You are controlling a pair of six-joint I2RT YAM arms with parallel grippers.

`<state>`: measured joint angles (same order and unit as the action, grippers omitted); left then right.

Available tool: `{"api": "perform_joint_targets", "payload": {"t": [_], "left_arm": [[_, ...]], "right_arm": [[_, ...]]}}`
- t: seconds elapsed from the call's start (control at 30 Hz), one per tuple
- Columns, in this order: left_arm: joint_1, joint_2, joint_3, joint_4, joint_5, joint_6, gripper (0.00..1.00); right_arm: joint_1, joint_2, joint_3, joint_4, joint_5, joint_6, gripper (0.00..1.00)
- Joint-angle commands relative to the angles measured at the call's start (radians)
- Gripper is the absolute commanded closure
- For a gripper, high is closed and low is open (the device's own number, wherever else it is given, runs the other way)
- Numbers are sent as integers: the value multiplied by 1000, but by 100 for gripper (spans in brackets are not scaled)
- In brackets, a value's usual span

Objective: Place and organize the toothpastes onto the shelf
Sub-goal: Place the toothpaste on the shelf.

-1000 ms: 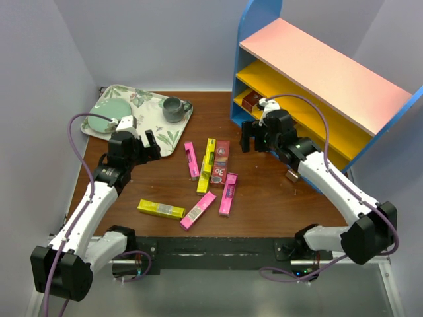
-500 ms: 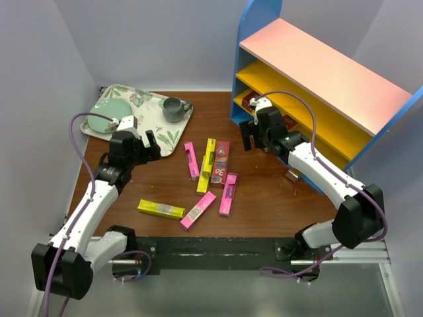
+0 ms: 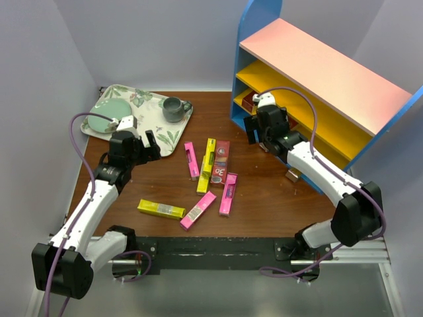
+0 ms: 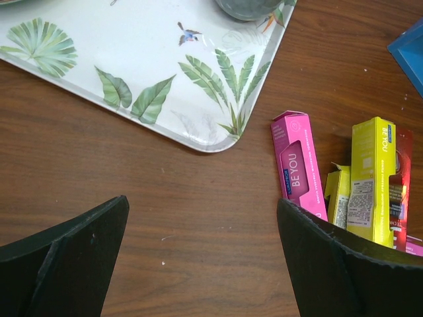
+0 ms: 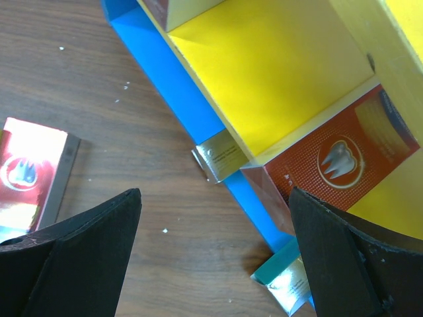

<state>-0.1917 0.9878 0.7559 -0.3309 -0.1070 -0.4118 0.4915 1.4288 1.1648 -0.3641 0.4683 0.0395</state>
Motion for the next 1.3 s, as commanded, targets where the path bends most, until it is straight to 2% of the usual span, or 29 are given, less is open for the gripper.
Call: {"api": "perform_joint_targets", "payload": {"t": [0.0,0.6,0.87,1.07,1.27], "left_arm": [[9,-6,31,23,10,-12,0],[11,-9,33,23,12,-12,0],[11,-9,33,23,12,-12,0],[12,-6,33,23,13,-12,0],[12,-6,31,23,15,-12,0]], "right_arm": [[-2,13,9,47,43,-16,2],[-2,-106,-33,79,-109,-33,2],[1,-54,-19,51,-221,-64,2],[-1,16,-1,19,-174,-79,2],[-1,18,-17,13,-62,-47,2]]}}
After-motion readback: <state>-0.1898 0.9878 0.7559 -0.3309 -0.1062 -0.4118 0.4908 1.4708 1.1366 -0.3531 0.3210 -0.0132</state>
